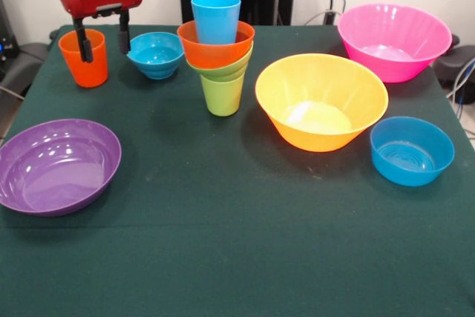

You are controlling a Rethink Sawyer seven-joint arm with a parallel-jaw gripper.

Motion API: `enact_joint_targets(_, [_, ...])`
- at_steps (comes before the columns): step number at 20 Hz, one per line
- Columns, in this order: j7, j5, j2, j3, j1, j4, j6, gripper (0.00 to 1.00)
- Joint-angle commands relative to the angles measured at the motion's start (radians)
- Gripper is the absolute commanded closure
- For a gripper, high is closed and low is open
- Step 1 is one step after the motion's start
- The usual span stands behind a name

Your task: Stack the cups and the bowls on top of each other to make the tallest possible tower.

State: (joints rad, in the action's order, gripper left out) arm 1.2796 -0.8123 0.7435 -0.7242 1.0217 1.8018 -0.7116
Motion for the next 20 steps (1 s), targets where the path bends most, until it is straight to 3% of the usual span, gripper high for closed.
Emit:
enact_joint_targets(1, [-0.098, -0.023, -0.009, -0.026, -0.050, 0.051, 0.017, 0.00])
enact_joint_targets(7, [-0.094, -0.033, -0.031, -0.002, -0.042, 0.044, 0.010, 0.00])
enact_joint_targets(14, [-0.101, -0.035, 0.022, -0.041, 0.015, 0.132, 0.089, 0.00])
enact_joint_targets(20, [-0.078, -0.049, 0.033, -0.037, 0.013, 0.149, 0.100, 0.00])
